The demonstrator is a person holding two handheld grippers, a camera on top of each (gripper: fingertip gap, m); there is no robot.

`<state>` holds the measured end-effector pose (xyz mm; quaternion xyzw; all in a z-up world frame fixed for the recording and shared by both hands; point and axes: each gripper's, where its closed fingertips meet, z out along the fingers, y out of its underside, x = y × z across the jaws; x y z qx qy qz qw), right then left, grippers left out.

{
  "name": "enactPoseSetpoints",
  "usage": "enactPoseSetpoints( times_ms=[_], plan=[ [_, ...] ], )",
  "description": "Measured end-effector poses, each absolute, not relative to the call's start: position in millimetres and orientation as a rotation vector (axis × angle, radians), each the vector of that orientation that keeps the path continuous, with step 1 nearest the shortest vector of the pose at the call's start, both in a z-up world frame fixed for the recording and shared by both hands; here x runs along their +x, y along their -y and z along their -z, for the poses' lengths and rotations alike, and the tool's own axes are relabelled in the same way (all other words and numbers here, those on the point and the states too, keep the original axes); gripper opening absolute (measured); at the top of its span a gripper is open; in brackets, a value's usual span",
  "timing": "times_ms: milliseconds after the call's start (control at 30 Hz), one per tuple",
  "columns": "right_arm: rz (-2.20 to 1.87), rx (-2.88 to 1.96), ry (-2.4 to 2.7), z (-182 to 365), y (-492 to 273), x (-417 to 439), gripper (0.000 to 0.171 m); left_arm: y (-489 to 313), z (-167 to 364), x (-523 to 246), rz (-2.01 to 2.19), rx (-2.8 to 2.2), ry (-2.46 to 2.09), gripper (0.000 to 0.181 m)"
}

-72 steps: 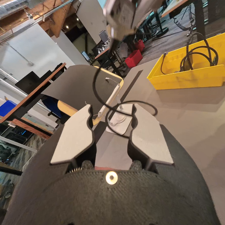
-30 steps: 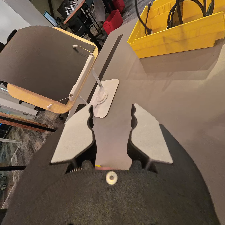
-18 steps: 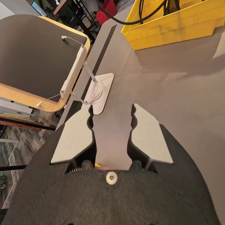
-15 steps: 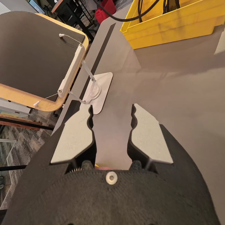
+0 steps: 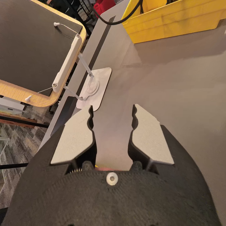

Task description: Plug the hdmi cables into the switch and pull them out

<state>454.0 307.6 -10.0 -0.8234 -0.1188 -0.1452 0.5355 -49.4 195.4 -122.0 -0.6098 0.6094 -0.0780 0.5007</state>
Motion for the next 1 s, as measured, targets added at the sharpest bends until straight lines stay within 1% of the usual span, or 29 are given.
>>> enactPoseSetpoints(
  times_ms=[300,467,567,667,767,867,933,1000],
  plan=[
    [0.422,-2.101,0.661,71.7,-254.0,437.0,0.016,-195.9,127.4,-47.8,0.193,-1.485,-1.481,0.061],
    [0.505,-2.264,0.963,124.7,-223.1,429.7,0.017,-192.7,134.0,-44.1,0.165,-1.481,-1.514,0.061],
    [0.597,-2.296,1.055,137.1,-215.2,434.7,0.017,-191.7,133.2,-43.2,0.163,-1.476,-1.517,0.061],
    [0.569,-2.258,0.922,118.4,-219.2,438.2,0.017,-192.7,132.1,-45.1,0.149,-1.475,-1.514,0.061],
    [0.433,-2.115,0.748,76.5,-225.9,430.8,0.016,-193.6,129.8,-46.5,0.151,-1.474,-1.505,0.061],
    [0.287,-2.079,0.709,46.1,-216.2,425.0,0.016,-194.0,130.2,-47.4,0.144,-1.473,-1.508,0.061],
    [0.333,-2.082,0.797,38.3,-203.6,425.4,0.016,-193.8,130.6,-48.0,0.139,-1.472,-1.511,0.061],
    [0.35,-2.139,0.901,46.7,-188.5,423.5,0.016,-194.0,130.1,-48.2,0.139,-1.472,-1.51,0.061]
  ],
)
